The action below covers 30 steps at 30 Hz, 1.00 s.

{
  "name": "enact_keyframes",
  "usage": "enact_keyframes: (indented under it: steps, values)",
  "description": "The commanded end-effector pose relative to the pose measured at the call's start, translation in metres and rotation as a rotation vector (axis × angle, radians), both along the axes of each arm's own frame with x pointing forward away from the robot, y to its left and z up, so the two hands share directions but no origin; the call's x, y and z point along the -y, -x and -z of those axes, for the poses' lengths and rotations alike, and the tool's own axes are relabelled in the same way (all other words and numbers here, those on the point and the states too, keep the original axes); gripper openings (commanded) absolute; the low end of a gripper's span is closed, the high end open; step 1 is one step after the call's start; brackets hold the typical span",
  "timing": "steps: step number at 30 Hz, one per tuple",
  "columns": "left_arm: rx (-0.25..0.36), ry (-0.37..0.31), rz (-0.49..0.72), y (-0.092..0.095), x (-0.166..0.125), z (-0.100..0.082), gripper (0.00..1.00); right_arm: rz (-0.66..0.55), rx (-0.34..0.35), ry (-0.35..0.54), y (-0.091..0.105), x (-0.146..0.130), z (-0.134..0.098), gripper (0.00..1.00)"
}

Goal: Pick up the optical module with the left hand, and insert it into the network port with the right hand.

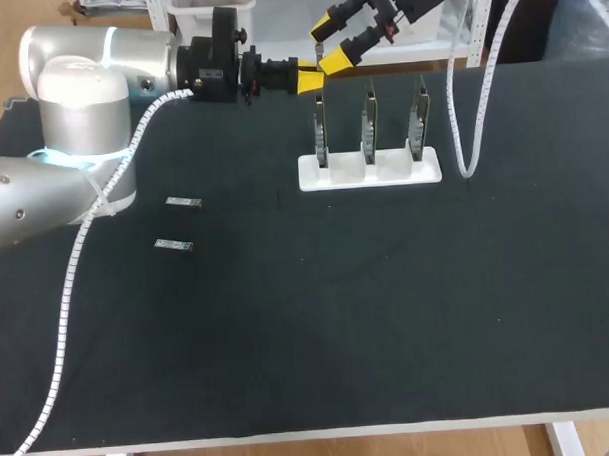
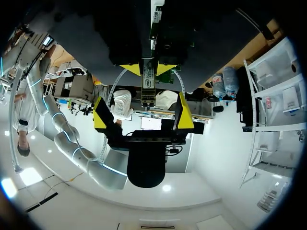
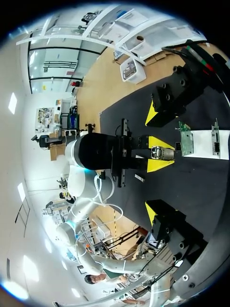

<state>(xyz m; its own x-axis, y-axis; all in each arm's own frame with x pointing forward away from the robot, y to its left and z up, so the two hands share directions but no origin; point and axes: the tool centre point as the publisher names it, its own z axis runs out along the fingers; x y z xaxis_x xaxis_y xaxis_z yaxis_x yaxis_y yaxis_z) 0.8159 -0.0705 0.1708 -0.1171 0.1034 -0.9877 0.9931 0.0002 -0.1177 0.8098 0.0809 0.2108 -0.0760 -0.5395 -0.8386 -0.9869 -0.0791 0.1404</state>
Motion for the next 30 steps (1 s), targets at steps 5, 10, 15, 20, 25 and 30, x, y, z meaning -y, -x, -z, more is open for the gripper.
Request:
enact_keyframes:
  steps: [5,10,15,20,25,30]
  values:
    - [0.001,0.001,0.000,-0.0002,0.0001,0.0006,0.00,-0.005,-0.003,0.002,-0.0016,-0.0012,-0.0007,1.00]
    - [0.001,0.001,0.000,-0.0002,0.0001,0.0006,0.00,-0.006,-0.001,0.004,-0.0019,-0.0014,-0.0012,1.00]
    - [0.001,0.001,0.000,-0.0002,0.0001,0.0006,0.00,-0.013,-0.002,0.006,-0.0015,-0.0026,-0.0016,1.00]
    - [0.001,0.001,0.000,-0.0002,0.0001,0.0006,0.00,-0.019,-0.004,0.007,-0.0013,-0.0031,-0.0012,1.00]
    - [0.001,0.001,0.000,-0.0002,0.0001,0.0006,0.00,-0.019,-0.005,0.007,-0.0012,-0.0032,-0.0007,1.00]
    - [0.001,0.001,0.000,-0.0002,0.0001,0.0006,0.00,-0.023,-0.006,0.008,-0.0002,-0.0035,0.0006,0.22]
